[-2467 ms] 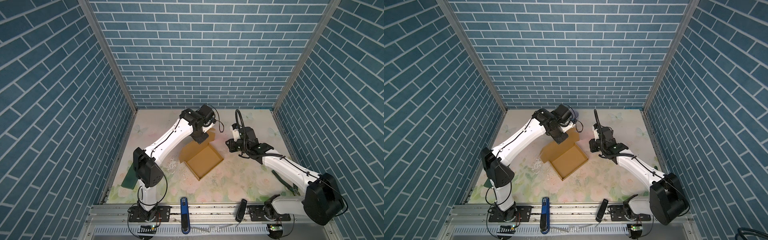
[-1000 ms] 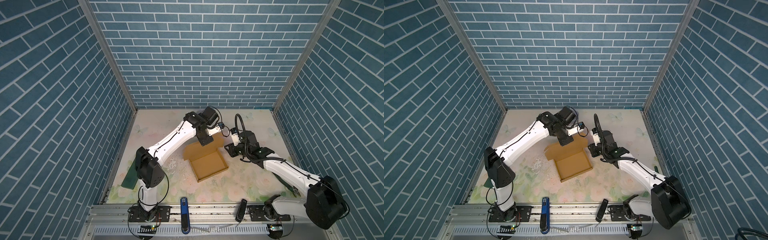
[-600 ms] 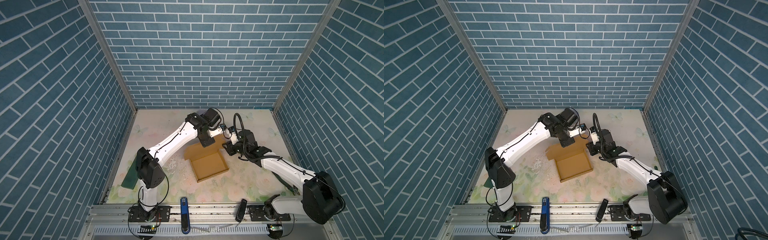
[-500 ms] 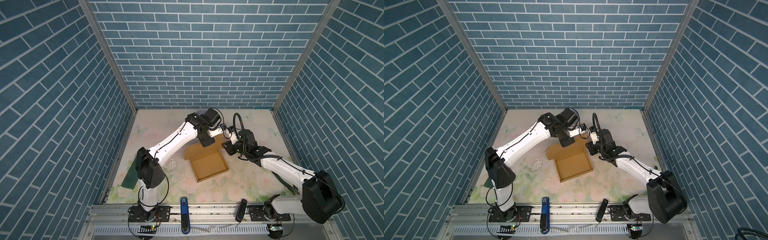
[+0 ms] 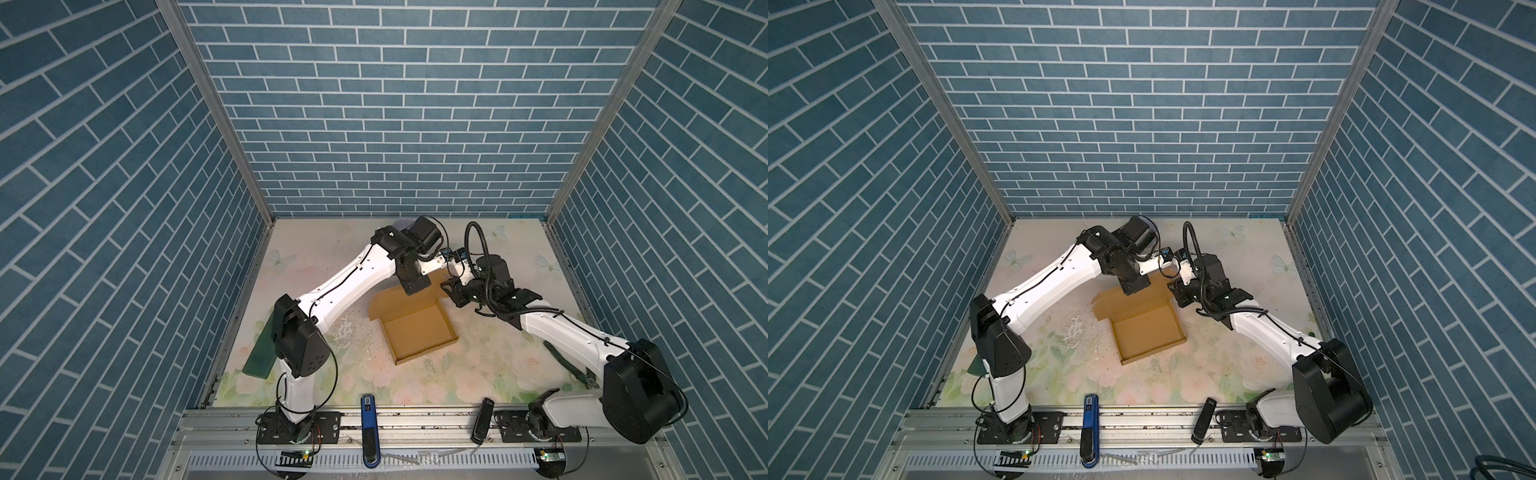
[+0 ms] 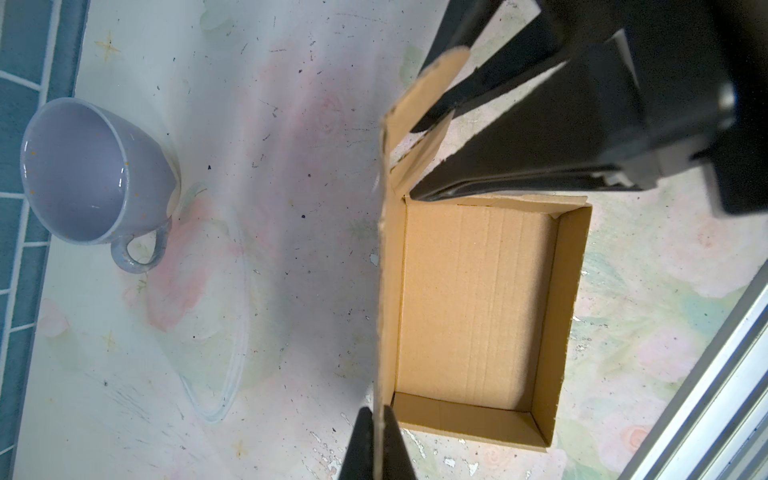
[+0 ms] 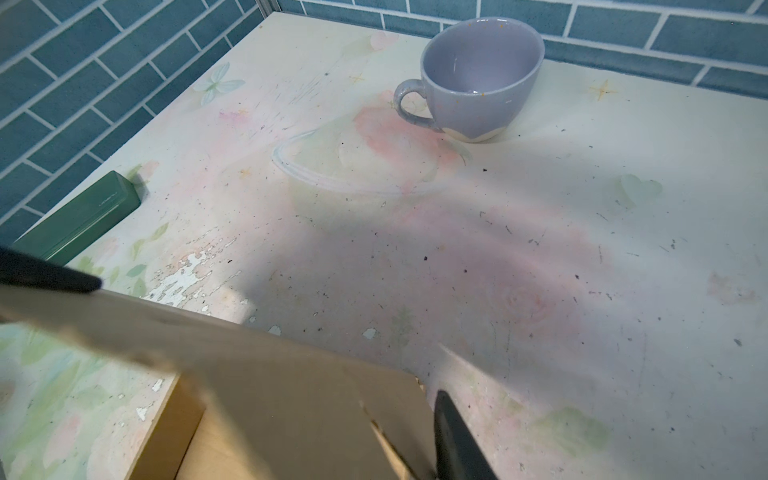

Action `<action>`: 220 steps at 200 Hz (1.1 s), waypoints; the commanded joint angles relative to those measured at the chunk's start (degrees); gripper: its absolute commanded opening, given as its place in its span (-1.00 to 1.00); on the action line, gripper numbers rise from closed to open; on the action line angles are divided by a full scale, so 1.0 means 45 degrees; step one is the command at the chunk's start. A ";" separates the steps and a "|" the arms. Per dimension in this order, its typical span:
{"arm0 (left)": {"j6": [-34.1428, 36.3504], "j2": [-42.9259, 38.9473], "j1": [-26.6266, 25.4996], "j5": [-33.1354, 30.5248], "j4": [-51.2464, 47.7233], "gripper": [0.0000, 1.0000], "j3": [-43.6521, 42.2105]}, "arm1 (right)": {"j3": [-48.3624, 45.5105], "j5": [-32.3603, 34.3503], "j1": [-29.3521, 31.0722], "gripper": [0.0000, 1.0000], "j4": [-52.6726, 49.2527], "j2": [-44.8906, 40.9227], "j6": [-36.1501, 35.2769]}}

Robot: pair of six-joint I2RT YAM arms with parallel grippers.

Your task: Fold the paper box

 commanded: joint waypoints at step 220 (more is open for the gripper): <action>-0.1221 0.0552 -0.0290 -0.0239 0.0647 -0.75 0.0644 | -0.0010 0.1419 -0.0013 -0.97 -0.0129 -0.0699 0.0742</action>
